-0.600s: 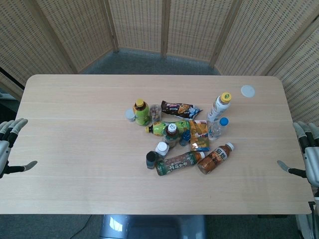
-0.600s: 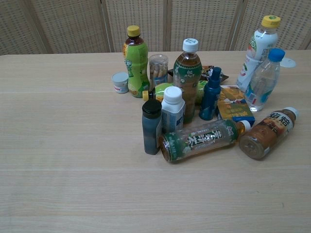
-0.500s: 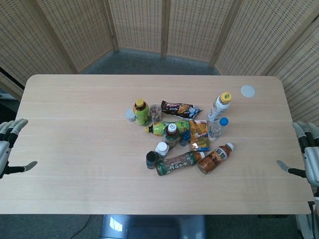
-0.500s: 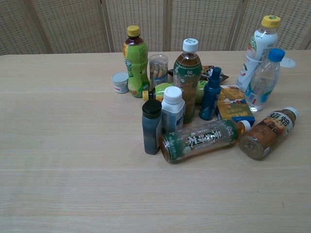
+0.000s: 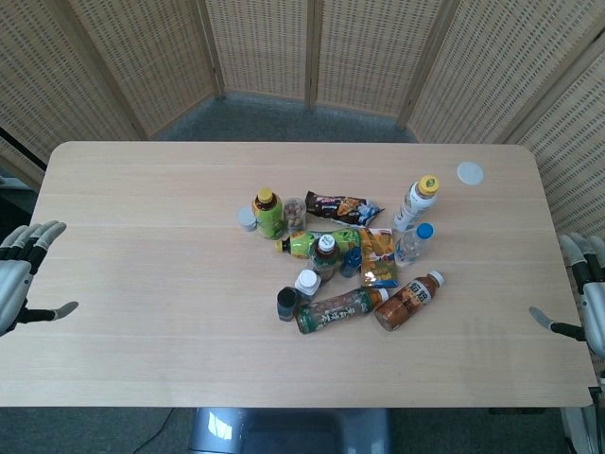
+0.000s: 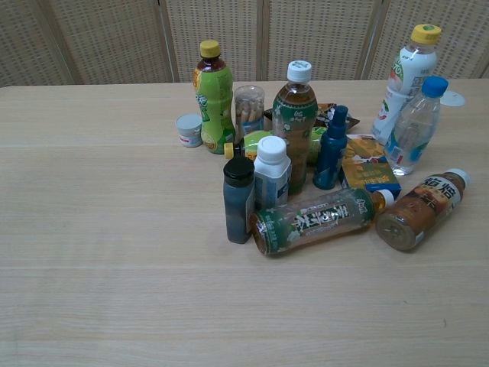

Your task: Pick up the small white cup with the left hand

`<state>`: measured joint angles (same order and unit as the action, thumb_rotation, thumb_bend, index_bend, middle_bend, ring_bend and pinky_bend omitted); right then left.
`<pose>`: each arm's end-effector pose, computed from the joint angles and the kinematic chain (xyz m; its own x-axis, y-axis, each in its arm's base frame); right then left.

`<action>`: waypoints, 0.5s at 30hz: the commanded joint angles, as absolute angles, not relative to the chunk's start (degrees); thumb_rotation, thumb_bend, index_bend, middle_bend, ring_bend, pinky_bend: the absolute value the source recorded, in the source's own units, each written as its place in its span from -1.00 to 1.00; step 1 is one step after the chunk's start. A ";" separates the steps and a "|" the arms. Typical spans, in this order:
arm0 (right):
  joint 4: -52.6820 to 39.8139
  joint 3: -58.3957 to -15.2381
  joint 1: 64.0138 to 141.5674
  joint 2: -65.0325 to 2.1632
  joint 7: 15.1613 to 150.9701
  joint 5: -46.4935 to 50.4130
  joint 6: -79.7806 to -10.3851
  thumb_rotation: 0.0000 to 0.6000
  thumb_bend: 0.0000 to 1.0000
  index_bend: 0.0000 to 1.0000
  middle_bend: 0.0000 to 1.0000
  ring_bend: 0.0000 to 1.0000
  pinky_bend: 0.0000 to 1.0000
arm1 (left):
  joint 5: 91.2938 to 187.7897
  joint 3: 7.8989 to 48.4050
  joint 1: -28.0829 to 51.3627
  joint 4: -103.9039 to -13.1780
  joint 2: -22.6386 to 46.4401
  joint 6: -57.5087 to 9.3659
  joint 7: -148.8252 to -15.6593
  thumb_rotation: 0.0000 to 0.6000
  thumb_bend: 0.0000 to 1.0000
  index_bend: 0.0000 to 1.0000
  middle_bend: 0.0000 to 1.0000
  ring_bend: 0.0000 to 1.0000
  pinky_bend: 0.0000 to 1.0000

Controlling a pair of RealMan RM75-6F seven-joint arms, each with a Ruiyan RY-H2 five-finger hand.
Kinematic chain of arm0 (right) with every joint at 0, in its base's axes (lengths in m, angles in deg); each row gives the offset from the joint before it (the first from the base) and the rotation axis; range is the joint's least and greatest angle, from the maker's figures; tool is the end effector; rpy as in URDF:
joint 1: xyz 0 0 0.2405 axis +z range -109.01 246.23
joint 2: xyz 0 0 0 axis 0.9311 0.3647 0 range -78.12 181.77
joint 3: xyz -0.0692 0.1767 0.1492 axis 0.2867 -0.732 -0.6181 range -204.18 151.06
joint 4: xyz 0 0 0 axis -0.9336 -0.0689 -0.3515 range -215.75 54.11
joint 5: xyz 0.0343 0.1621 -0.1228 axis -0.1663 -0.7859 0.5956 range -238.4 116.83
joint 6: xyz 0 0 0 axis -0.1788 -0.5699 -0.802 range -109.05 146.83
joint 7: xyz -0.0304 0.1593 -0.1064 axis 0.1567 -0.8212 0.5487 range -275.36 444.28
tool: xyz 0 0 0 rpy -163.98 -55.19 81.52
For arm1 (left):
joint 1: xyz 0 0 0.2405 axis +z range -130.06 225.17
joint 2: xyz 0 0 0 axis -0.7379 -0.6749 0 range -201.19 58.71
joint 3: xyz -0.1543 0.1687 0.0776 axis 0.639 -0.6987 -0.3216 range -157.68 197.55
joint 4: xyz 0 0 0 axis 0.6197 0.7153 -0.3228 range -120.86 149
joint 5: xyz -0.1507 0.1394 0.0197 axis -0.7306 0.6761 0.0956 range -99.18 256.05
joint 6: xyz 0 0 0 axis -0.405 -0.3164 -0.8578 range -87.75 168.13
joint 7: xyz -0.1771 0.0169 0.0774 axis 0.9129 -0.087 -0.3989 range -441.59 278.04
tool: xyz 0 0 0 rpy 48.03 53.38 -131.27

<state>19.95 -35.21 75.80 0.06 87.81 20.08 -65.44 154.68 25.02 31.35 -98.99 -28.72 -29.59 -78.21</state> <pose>-0.2712 -0.2585 0.2286 0.4892 0.1046 0.8659 -0.8716 0.0231 0.4897 -0.2354 0.2766 0.1988 0.3343 0.1606 0.9287 0.9424 -0.0459 -0.3314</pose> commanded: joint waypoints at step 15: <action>20.71 -35.49 75.54 1.21 87.98 19.46 -65.80 0.72 -0.97 -1.00 -1.00 -1.00 -1.00 | 143.30 29.43 12.63 -80.49 -13.09 -4.90 -82.77 1.00 -0.70 -1.00 -1.00 -1.00 -1.00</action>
<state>20.64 -35.50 75.62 1.13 87.96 19.52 -65.72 145.05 28.84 15.28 -83.52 -15.99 -8.02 -82.10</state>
